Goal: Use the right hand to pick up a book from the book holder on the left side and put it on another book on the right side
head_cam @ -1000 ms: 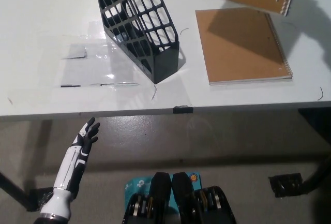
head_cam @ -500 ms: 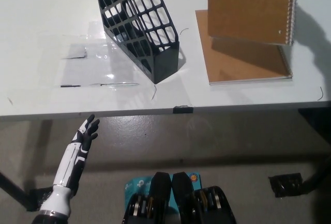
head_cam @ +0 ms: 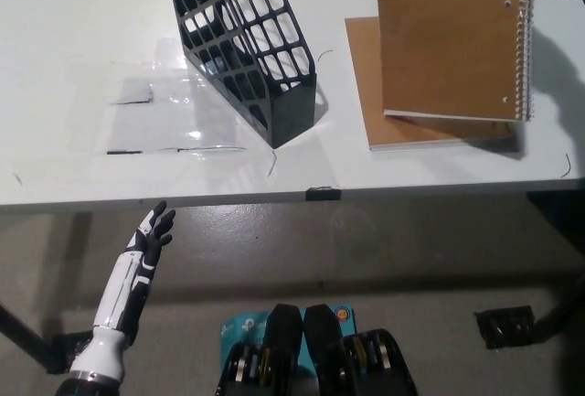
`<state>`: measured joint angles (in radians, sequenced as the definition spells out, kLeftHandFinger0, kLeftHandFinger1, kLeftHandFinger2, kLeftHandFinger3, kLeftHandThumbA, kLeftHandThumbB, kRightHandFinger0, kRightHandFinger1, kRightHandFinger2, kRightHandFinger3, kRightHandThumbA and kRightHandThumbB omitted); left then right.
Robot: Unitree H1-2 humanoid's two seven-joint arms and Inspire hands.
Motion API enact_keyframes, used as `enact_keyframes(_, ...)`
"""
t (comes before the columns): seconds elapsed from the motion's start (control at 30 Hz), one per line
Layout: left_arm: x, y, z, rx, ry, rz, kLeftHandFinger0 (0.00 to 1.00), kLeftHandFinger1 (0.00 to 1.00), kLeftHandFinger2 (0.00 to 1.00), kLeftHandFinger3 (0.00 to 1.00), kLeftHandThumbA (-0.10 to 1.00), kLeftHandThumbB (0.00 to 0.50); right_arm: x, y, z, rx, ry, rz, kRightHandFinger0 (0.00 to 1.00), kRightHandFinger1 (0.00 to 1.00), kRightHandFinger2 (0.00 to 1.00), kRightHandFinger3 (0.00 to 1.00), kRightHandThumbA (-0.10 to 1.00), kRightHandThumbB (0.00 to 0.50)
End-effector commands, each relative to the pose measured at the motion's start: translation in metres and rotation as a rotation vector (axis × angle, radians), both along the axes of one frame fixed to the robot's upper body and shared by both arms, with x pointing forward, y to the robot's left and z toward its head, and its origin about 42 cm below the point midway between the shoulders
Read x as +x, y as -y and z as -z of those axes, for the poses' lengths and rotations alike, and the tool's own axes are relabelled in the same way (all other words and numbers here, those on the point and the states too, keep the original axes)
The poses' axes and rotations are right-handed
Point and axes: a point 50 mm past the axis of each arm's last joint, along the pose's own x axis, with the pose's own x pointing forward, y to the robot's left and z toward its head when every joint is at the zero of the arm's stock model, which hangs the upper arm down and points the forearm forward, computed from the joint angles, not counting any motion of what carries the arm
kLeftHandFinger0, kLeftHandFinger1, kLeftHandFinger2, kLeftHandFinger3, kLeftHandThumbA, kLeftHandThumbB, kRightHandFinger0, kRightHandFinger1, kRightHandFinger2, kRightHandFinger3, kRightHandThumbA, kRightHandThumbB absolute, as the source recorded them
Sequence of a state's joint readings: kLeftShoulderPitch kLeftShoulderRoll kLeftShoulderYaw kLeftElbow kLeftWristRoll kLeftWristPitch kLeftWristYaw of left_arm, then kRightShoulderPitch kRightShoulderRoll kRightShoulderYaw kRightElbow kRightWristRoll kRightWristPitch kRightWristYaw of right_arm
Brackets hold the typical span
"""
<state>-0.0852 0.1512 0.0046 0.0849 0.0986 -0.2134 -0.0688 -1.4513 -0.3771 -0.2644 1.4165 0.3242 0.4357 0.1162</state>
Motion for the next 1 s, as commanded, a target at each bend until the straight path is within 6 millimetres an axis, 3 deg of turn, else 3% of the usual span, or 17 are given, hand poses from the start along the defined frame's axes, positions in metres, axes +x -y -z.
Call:
enact_keyframes(0.0, 0.004, -0.004, -0.017, 0.013, 0.073, 0.001, 1.00, 1.00, 1.00, 1.00, 1.00, 0.158, 0.001, 0.007, -0.057, -0.019, 0.170, 0.004, 0.00, 0.04, 0.71, 1.00, -0.10, 0.093)
enact_keyframes(0.1, 0.004, -0.003, -0.018, 0.021, 0.075, 0.002, 1.00, 1.00, 1.00, 1.00, 1.00, 0.157, 0.002, 0.007, -0.051, -0.007, 0.158, 0.013, 0.00, 0.04, 0.72, 1.00, -0.10, 0.070)
enact_keyframes(0.33, 0.003, -0.004, -0.017, 0.012, 0.074, 0.002, 1.00, 1.00, 1.00, 1.00, 1.00, 0.165, 0.003, 0.007, -0.045, -0.242, 0.161, 0.042, 0.00, 0.15, 0.83, 1.00, -0.10, 0.127)
enact_keyframes(0.37, 0.003, -0.004, -0.017, 0.011, 0.076, 0.002, 1.00, 1.00, 1.00, 1.00, 1.00, 0.161, 0.003, 0.007, -0.043, -0.259, 0.160, 0.034, 0.00, 0.14, 0.83, 1.00, -0.10, 0.104)
enact_keyframes(0.43, 0.004, -0.003, -0.018, 0.012, 0.075, 0.002, 1.00, 1.00, 1.00, 1.00, 1.00, 0.159, 0.003, 0.008, -0.040, -0.286, 0.151, 0.030, 0.00, 0.18, 0.87, 1.00, -0.10, 0.106)
enact_keyframes(0.53, 0.005, -0.003, -0.018, 0.011, 0.075, 0.002, 1.00, 1.00, 1.00, 1.00, 1.00, 0.162, 0.003, 0.008, -0.034, -0.365, 0.134, 0.020, 0.00, 0.19, 0.80, 1.00, -0.10, 0.082)
enact_keyframes(0.6, 0.005, -0.004, -0.017, 0.002, 0.081, 0.002, 1.00, 1.00, 1.00, 1.00, 1.00, 0.159, 0.003, 0.006, -0.031, -0.470, 0.124, 0.029, 0.00, 0.18, 0.76, 1.00, -0.10, 0.115)
enact_keyframes(0.73, 0.005, -0.003, -0.018, 0.002, 0.083, 0.006, 1.00, 1.00, 1.00, 1.00, 1.00, 0.161, 0.004, 0.003, -0.025, -0.553, 0.150, 0.005, 0.00, 0.29, 0.93, 1.00, -0.10, 0.128)
enact_keyframes(0.77, 0.005, -0.003, -0.018, 0.004, 0.080, 0.005, 1.00, 1.00, 1.00, 1.00, 1.00, 0.162, 0.004, 0.002, -0.024, -0.604, 0.152, -0.003, 0.00, 0.31, 0.91, 1.00, -0.10, 0.132)
enact_keyframes(0.8, 0.006, -0.004, -0.018, 0.009, 0.077, 0.005, 1.00, 1.00, 1.00, 1.00, 1.00, 0.171, 0.005, -0.001, -0.023, -0.667, 0.164, -0.014, 0.00, 0.34, 0.86, 0.81, -0.10, 0.152)
enact_keyframes(0.83, 0.006, -0.004, -0.018, 0.010, 0.076, 0.005, 1.00, 1.00, 1.00, 1.00, 1.00, 0.172, 0.005, -0.003, -0.023, -0.693, 0.170, -0.018, 0.00, 0.35, 0.86, 0.70, -0.10, 0.154)
enact_keyframes(0.87, 0.006, -0.004, -0.017, 0.016, 0.078, 0.005, 1.00, 1.00, 1.00, 1.00, 1.00, 0.171, 0.005, -0.007, -0.023, -0.713, 0.175, -0.022, 0.00, 0.41, 0.92, 0.51, -0.10, 0.150)
enact_keyframes(0.93, 0.006, -0.004, -0.017, 0.017, 0.077, 0.004, 1.00, 1.00, 1.00, 1.00, 1.00, 0.174, 0.006, -0.012, -0.024, -0.774, 0.182, -0.032, 0.06, 0.49, 0.96, 0.66, -0.10, 0.158)
enact_keyframes(0.97, 0.006, -0.003, -0.019, 0.017, 0.079, 0.007, 1.00, 1.00, 1.00, 1.00, 1.00, 0.172, 0.006, -0.014, -0.025, -0.812, 0.192, -0.052, 0.07, 0.52, 0.96, 0.53, -0.10, 0.157)
